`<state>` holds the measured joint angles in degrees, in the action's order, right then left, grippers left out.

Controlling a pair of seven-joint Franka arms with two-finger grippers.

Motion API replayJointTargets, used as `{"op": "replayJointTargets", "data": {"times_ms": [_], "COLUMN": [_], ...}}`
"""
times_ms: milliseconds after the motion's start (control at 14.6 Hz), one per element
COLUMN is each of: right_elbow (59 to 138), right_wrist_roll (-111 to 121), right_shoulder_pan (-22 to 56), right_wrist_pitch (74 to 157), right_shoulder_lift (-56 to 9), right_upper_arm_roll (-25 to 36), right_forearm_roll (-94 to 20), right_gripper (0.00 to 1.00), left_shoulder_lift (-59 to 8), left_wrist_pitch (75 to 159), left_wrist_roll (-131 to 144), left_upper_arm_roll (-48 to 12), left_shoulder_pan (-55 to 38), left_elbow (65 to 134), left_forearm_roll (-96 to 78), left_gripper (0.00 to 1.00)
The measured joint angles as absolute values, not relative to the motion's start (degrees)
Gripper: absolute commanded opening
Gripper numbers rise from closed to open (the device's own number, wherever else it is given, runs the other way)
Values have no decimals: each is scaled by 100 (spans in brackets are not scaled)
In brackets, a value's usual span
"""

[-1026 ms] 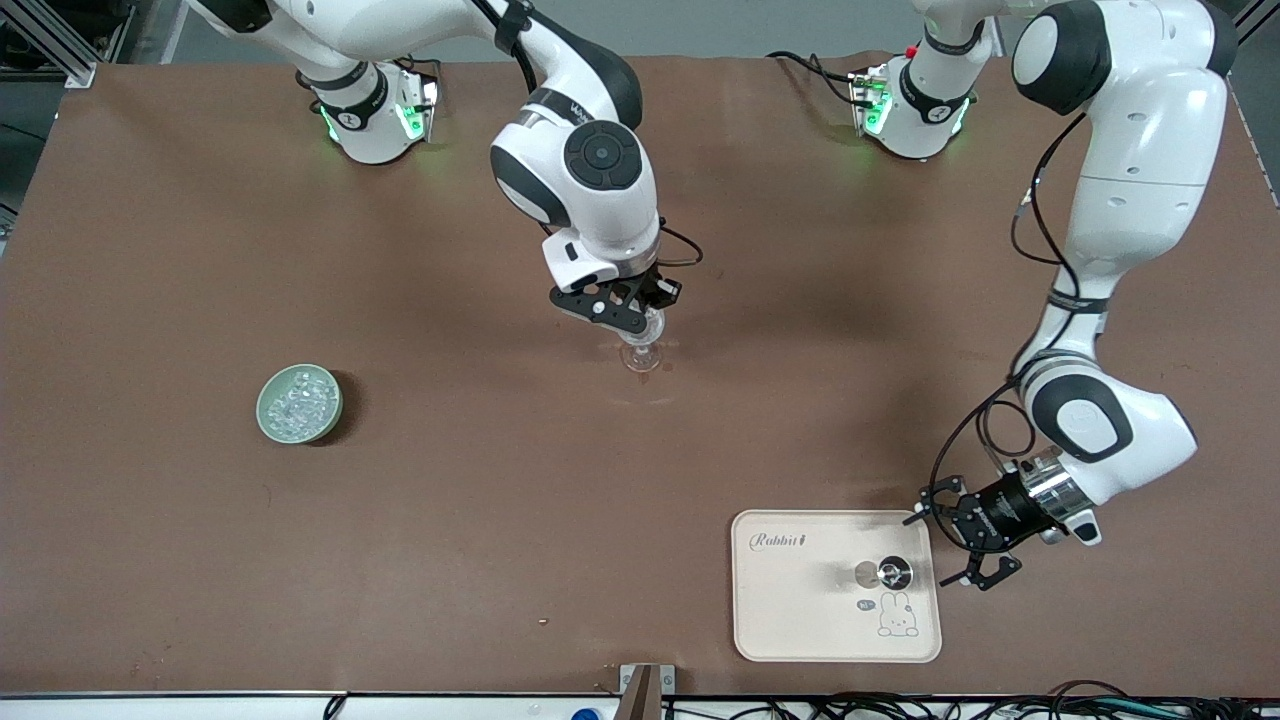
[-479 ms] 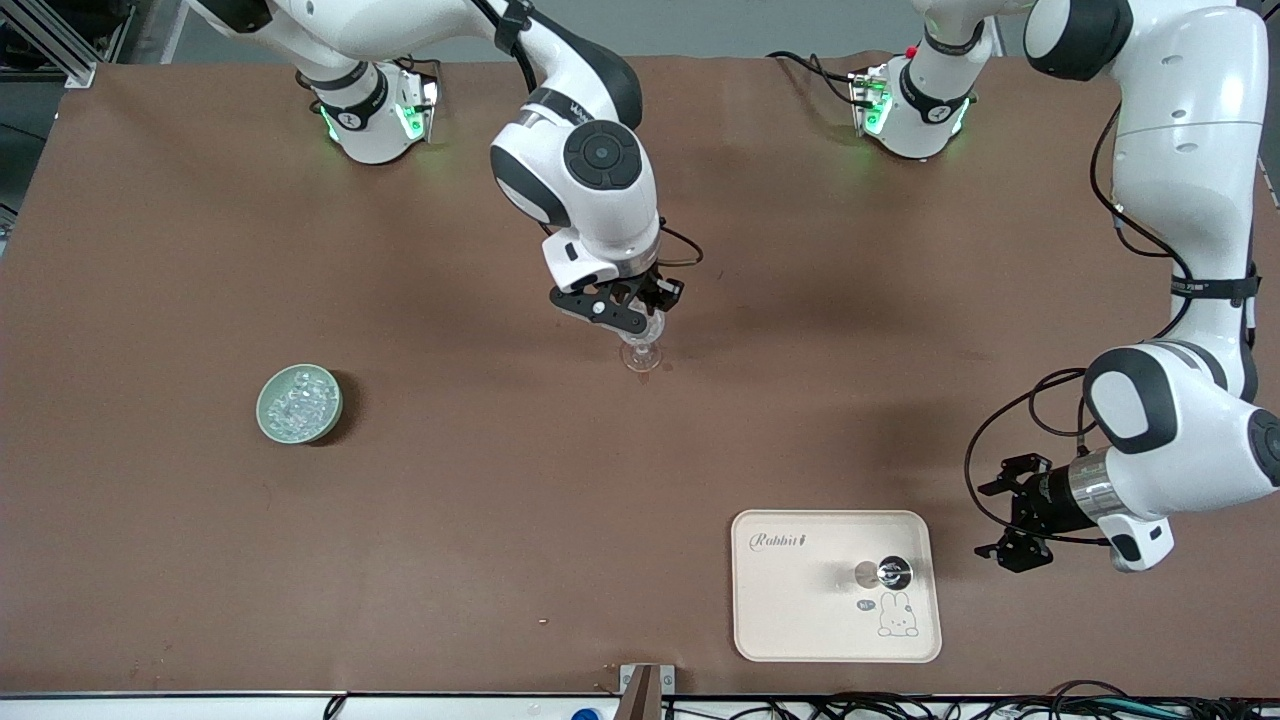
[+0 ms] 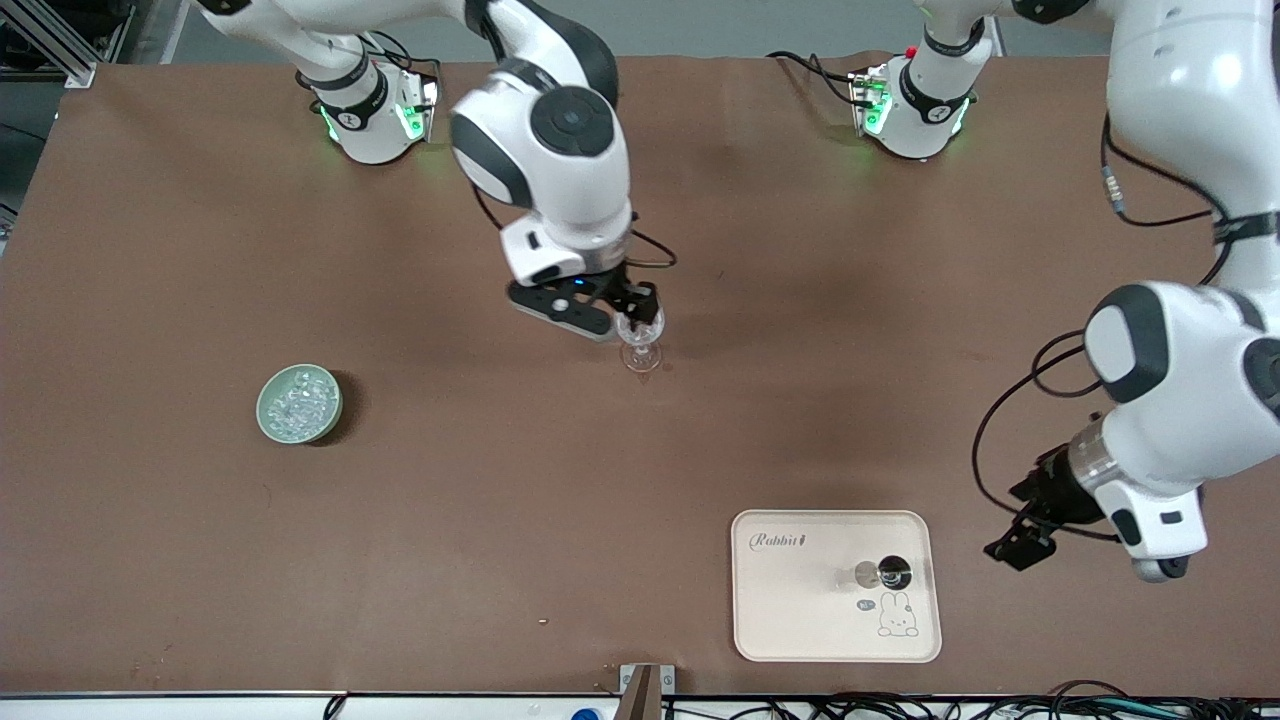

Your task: Pour wine and add ice with both arms

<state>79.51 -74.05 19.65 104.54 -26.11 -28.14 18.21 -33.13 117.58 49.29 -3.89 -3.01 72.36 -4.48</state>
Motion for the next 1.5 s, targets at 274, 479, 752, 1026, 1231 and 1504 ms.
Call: {"op": "replayJointTargets", "data": {"times_ms": [274, 479, 752, 1026, 1231, 1504], "right_elbow": [7929, 7939, 7950, 7977, 8046, 8387], "right_wrist_roll": [-6209, -4935, -3423, -1883, -1173, -1002], "right_shoulder_pan": [912, 677, 641, 436, -59, -209], "right_wrist_pitch": [9848, 9430, 9322, 9241, 9121, 9098], "right_shoulder_lift": [-1621, -1205, -1001, -826, -652, -265], "right_upper_arm_roll": [-2681, -1903, -691, 316, 471, 425], "right_forearm_roll": [1882, 1882, 1704, 943, 602, 454], "right_gripper": [100, 100, 100, 100, 100, 100], "left_shoulder_lift": [-2538, -1955, -1108, -375, 20, 579], "left_wrist_pitch": [10719, 10233, 9697, 9550, 9493, 9485], "left_wrist_roll": [2356, 1099, 606, 373, 360, 368], "left_upper_arm_roll": [-199, -78, -81, -88, -89, -79], "left_shoulder_pan": [-285, -277, -340, -356, -363, -361], "left_elbow": [7253, 7380, 7933, 8598, 9047, 9740], "left_forearm_roll": [-433, -433, -331, -21, 105, 133], "left_gripper": [98, 98, 98, 98, 98, 98]}}
